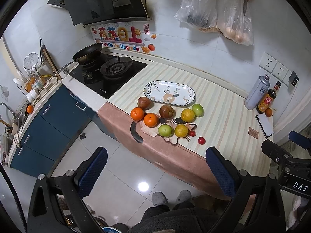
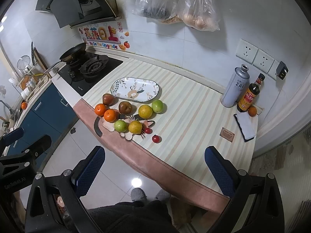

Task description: Organize fruits

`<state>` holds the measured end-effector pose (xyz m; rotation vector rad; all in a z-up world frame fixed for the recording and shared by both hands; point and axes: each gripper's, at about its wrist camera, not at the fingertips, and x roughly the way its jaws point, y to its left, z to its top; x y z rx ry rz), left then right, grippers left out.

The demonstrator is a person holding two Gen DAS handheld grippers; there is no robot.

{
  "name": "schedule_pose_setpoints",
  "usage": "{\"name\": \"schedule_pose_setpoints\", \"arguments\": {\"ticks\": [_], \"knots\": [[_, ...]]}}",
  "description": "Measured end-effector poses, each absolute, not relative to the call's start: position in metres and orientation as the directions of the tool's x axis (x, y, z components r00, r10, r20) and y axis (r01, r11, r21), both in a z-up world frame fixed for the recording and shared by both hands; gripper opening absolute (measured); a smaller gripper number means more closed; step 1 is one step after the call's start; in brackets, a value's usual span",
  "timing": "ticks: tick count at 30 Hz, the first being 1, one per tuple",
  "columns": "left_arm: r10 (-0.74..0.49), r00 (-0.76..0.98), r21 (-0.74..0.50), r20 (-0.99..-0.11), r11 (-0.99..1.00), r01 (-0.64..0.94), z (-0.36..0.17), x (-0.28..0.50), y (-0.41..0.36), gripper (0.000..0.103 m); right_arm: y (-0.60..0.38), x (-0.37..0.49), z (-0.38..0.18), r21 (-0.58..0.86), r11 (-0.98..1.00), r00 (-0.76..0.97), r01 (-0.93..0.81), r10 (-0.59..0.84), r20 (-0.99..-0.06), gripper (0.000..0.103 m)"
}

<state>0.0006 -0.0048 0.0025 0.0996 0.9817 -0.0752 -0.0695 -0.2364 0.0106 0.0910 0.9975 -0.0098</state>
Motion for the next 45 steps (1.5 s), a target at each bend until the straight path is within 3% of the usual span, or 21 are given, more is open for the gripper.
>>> {"name": "schedule_pose_setpoints", "arguments": {"ticks": [45], "knots": [[-0.027,0.534,0.041,-0.845,0.992,0.116,0.0023,0.0020,-0.0065,0.103,-0.2294,-0.0712,0.0045,0.085,0.996,0.525,0.041,0.051,-0.850,0.103]]}}
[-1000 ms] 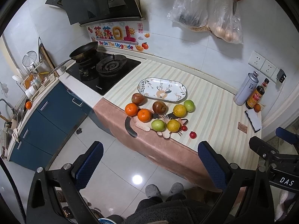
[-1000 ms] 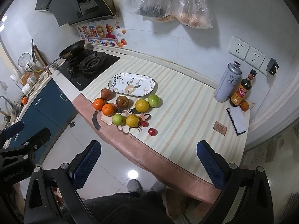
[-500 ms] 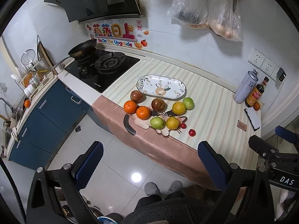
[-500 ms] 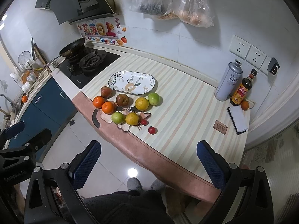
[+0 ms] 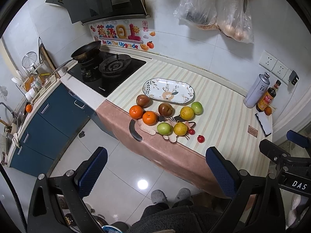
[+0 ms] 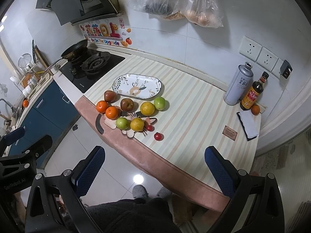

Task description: Organize fruits

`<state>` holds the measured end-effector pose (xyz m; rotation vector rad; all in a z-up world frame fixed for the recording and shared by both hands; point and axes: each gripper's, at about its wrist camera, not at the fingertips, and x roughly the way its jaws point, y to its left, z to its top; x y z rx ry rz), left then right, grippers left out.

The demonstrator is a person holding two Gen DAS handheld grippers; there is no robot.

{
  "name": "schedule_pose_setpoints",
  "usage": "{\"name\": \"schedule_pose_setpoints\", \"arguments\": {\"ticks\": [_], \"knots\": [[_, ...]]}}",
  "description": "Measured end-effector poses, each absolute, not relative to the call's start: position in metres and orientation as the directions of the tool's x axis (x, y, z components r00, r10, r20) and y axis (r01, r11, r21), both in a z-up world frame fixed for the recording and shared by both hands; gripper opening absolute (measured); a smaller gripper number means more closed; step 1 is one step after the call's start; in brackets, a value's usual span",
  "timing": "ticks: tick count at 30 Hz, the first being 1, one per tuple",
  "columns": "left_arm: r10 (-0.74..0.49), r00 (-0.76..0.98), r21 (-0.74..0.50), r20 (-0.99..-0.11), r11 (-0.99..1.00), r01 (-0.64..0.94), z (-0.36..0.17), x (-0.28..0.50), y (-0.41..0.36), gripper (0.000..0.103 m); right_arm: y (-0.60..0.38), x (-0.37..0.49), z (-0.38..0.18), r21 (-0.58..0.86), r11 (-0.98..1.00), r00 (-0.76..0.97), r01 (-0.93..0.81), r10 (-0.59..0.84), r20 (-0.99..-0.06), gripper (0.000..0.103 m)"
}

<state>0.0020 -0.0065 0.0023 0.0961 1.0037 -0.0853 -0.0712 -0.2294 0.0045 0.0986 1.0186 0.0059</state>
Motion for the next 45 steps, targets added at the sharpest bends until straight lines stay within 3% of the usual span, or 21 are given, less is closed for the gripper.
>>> {"name": "schedule_pose_setpoints", "arguments": {"ticks": [25,32,36,45], "knots": [[0.005,0.569,0.051,-0.822,0.997,0.064,0.002,0.036,-0.003,0.103,-0.243,-0.034,-0.008,0.149,0.988,0.515,0.042,0.107,-0.850,0.103],[0.228,0.588,0.215,-0.776,0.972,-0.092,-0.035,0.089,0.013,0.103,-0.251,0.010,-0.057,0.255,0.967,0.470,0.028,0.213,-0.857,0.103],[0.293,0.523,0.256,-0.800,0.956,-0.143,-0.070,0.123,0.037,0.103,-0.245,0.046,-0.096,0.310,0.950,0.419,0.044,0.265,-0.868,0.103],[0.244,0.329,0.223,-0.912,0.970,-0.100,-0.165,0.227,0.083,0.103,-0.202,0.141,-0.204,0.359,0.922,0.288,0.146,0.307,-0.907,0.102]]}}
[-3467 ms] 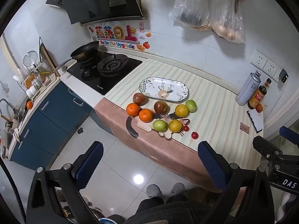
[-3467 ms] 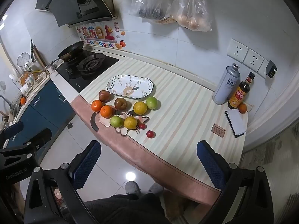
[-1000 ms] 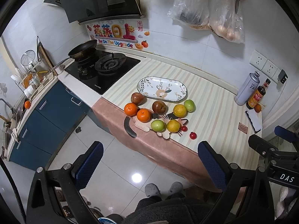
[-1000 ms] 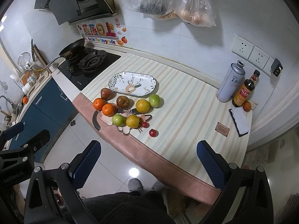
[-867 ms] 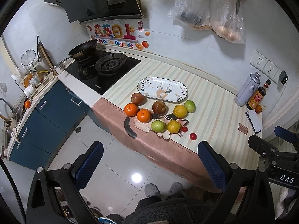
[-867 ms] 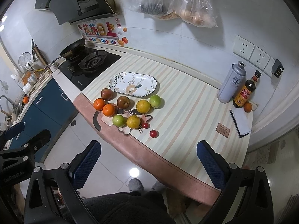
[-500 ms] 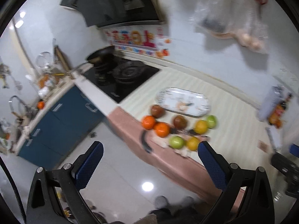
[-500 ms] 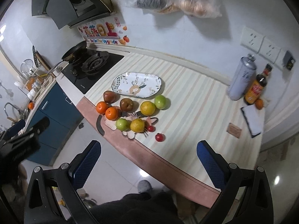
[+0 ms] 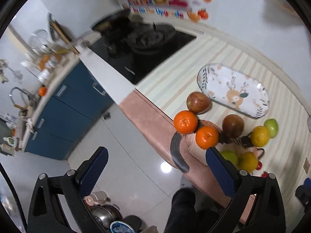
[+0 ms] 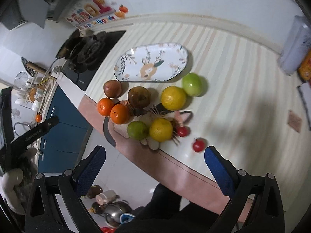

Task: Organize fruits
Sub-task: 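Move the left tool toward an orange tangerine while the right tool approaches a yellow citrus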

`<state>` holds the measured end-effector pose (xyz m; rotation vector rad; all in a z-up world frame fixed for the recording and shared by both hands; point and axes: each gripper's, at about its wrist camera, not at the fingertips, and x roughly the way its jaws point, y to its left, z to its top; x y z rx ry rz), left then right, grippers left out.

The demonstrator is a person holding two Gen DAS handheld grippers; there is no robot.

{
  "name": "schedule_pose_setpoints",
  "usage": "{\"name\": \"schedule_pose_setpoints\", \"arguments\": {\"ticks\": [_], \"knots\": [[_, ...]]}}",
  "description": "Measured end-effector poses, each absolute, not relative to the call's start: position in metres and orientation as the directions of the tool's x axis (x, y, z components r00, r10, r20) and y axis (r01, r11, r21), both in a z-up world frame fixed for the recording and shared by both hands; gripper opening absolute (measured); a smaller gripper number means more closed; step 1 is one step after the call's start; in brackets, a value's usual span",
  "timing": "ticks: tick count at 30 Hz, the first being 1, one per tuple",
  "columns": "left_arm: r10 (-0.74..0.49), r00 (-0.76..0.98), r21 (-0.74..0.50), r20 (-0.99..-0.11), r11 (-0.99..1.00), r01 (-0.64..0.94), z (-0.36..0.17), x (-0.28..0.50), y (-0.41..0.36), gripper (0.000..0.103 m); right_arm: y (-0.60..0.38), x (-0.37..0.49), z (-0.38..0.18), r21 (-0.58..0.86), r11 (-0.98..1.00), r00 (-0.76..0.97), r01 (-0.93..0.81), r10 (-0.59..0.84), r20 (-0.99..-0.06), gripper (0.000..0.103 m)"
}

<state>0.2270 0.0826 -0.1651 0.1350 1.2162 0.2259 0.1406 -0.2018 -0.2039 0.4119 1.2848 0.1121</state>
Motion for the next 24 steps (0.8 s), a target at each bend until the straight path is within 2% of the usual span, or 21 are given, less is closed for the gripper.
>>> {"name": "schedule_pose_setpoints", "arguments": {"ticks": [4,10,19,20,24], "knots": [[0.176,0.222,0.169,-0.959,0.984,-0.053,-0.215,0.275,0.097,0.101,-0.194,0.174,-0.254,0.345,0.903,0.217,0.255,0.294,-0.931,0.097],[0.059,0.062,0.061,-0.996,0.998,0.031,-0.281,0.326,0.105,0.098,-0.195,0.198,-0.324,0.355,0.826,0.104,0.439,0.345,-0.933,0.084],[-0.002,-0.061,-0.009,-0.998,0.992,0.123,-0.324,0.346,0.091,0.097,-0.183,0.199,-0.366,0.373,0.758,0.055,0.535,0.409,-0.911,0.076],[-0.010,-0.069,-0.019,-0.998,0.991,0.130,-0.327,0.346,0.089,0.090,-0.182,0.196,-0.365,0.375,0.754,0.049,0.540,0.416,-0.908,0.074],[-0.046,-0.102,-0.059,-0.994,0.990,0.128,-0.334,0.344,0.087,0.075,-0.179,0.199,-0.372,0.387,0.738,0.045,0.553,0.437,-0.898,0.069]]}}
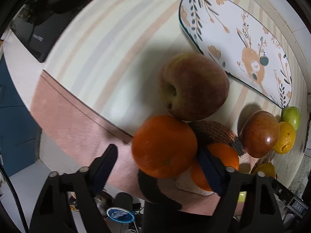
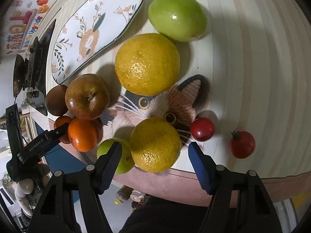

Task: Organize fruits
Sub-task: 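Move the left tool toward an orange tangerine while the right tool approaches a yellow citrus, then close the left gripper on the tangerine while the right gripper closes on the yellow citrus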

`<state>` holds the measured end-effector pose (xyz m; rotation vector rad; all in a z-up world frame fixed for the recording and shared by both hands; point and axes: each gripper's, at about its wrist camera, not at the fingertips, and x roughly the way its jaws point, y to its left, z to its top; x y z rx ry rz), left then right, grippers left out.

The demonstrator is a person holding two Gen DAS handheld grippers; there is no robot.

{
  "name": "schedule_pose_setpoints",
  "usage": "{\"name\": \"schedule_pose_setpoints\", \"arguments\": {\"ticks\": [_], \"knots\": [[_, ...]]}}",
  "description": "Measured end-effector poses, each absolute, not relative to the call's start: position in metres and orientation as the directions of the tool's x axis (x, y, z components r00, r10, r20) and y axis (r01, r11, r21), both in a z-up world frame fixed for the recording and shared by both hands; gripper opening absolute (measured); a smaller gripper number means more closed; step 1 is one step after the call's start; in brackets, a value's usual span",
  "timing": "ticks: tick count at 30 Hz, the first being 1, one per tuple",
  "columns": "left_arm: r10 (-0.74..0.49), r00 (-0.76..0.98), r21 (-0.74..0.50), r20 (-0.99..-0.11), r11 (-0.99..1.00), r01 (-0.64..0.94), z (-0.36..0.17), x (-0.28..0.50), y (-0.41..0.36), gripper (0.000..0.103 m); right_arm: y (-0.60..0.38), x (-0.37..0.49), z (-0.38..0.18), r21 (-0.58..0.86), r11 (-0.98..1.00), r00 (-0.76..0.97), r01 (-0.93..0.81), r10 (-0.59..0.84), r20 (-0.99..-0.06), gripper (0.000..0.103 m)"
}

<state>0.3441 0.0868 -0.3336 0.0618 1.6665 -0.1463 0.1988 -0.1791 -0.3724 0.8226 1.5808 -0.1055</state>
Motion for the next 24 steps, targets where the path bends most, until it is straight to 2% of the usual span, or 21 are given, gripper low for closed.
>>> {"name": "schedule_pose_setpoints", "arguments": {"ticks": [4,8,14,18,24], "knots": [[-0.084,-0.094,-0.095,-0.992,0.988,0.122,-0.333,0.342,0.086,0.064,-0.176,0.205,-0.378,0.382,0.739,0.028,0.554,0.442,-0.897,0.068],[-0.076,-0.078,-0.085,-0.994,0.989,0.122,-0.326,0.338,0.084,0.064,-0.176,0.207,-0.378,0.370,0.759,0.024,0.536,0.424,-0.905,0.062],[-0.034,-0.027,-0.037,-0.999,0.987,0.157,-0.329,0.322,0.082,0.063,-0.168,0.209,-0.372,0.350,0.802,0.027,0.484,0.387,-0.922,0.061],[-0.038,-0.007,-0.039,-0.999,0.985,0.170,-0.308,0.310,0.081,0.063,-0.163,0.209,-0.363,0.353,0.821,0.030,0.448,0.382,-0.924,0.060],[-0.119,0.043,-0.108,-0.992,0.974,0.201,-0.249,0.293,0.077,0.063,-0.173,0.219,-0.313,0.412,0.814,0.123,0.409,0.398,-0.909,0.060]]}}
